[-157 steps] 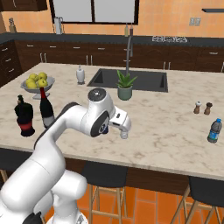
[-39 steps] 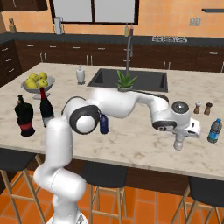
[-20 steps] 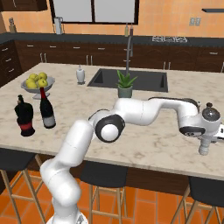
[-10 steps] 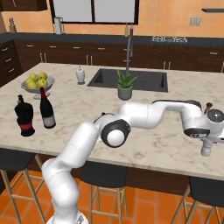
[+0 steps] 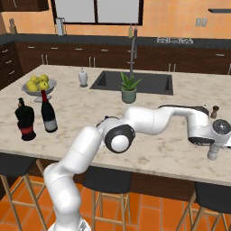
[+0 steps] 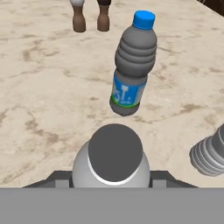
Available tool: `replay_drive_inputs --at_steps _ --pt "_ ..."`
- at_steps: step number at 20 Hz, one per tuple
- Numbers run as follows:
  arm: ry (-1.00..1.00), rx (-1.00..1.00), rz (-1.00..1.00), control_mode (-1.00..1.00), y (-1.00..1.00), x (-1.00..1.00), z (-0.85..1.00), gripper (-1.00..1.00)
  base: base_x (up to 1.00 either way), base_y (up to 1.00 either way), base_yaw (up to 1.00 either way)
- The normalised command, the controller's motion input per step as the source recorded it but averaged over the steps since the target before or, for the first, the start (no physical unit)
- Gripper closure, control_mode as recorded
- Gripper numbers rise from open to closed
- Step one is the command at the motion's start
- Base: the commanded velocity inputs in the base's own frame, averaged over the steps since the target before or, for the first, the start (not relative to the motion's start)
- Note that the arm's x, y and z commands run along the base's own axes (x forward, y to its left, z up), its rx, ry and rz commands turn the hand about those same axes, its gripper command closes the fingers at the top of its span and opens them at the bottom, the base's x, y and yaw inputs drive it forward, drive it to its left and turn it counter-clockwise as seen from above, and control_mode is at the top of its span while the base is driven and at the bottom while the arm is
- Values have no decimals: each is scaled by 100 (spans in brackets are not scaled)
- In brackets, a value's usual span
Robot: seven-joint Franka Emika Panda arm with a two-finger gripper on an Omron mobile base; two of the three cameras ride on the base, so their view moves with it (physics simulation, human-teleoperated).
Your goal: Move the plastic bottles in the middle to the plastics group, and the glass bottles in the middle to the glass group.
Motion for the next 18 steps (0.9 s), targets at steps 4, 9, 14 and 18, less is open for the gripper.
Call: replay_drive_inputs --at_steps 4,9,14,18 --pt "-4 -1 0 -100 -13 0 2 100 0 0 0" --pt "2 0 0 -100 -20 0 0 100 0 0 0" --pt "1 0 0 -100 -10 2 -3 100 0 0 0" --pt "1 0 0 -100 1 0 0 100 0 0 0"
